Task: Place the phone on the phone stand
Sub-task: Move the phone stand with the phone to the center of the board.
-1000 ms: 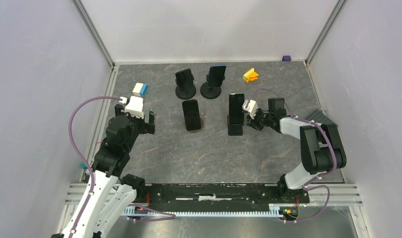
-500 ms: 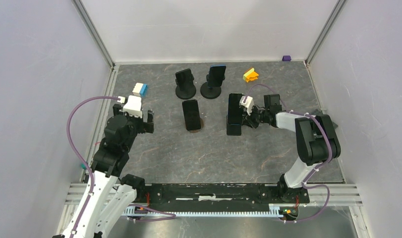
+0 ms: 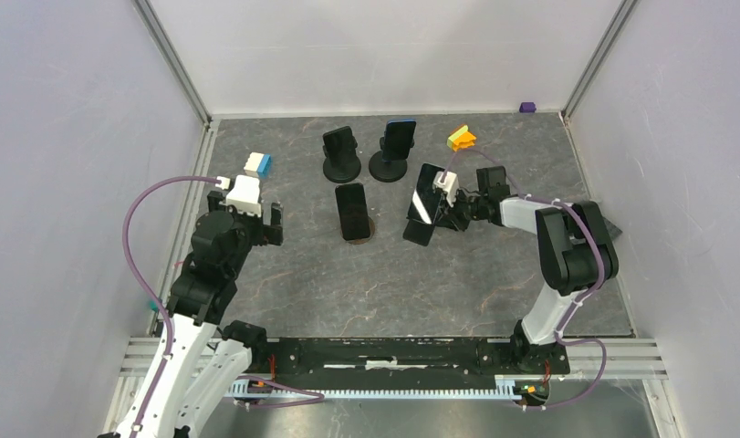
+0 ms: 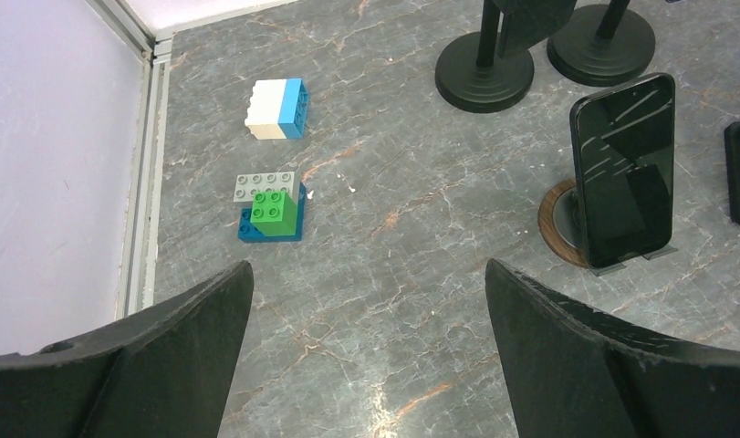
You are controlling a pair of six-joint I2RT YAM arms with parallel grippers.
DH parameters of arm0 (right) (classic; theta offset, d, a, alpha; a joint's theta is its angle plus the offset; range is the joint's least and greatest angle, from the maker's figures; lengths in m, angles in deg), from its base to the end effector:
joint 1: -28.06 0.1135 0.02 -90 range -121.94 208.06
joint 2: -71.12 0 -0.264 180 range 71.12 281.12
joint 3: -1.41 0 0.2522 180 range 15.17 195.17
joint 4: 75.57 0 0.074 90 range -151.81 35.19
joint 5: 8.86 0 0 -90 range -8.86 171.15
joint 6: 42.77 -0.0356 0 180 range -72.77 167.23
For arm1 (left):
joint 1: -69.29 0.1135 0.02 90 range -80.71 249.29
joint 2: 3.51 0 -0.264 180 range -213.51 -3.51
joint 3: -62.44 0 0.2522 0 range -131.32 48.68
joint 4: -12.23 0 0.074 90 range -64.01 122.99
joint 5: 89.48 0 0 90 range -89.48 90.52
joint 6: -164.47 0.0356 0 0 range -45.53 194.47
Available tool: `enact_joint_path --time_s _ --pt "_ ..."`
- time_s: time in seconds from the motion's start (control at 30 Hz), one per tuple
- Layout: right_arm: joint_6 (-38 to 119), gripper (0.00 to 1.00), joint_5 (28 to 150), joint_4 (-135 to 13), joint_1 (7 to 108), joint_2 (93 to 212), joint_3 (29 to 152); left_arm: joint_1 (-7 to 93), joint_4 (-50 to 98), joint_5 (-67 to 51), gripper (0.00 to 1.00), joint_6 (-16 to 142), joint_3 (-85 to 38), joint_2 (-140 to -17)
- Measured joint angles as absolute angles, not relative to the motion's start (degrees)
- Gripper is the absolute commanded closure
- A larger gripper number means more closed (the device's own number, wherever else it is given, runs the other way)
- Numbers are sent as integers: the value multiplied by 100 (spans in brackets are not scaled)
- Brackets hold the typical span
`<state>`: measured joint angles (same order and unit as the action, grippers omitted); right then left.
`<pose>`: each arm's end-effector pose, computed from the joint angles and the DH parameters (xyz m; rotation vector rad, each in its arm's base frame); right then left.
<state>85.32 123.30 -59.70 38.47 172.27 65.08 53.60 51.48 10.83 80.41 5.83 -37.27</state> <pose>0.3213 0.0833 0.1385 -1.1999 1.9561 0.6716 0.1341 -0.0311 0.3274 0.2243 1.8389 0.0486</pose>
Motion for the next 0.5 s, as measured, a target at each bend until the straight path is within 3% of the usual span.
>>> enact_joint_path --time_s 0.37,0.5 --pt "8403 80 12284 -5688 3865 17662 7131 5385 5223 1041 0 8038 543 -3727" --pt "8392 76 12181 -5654 3884 17666 7105 5385 5255 1039 0 8038 543 -3727"
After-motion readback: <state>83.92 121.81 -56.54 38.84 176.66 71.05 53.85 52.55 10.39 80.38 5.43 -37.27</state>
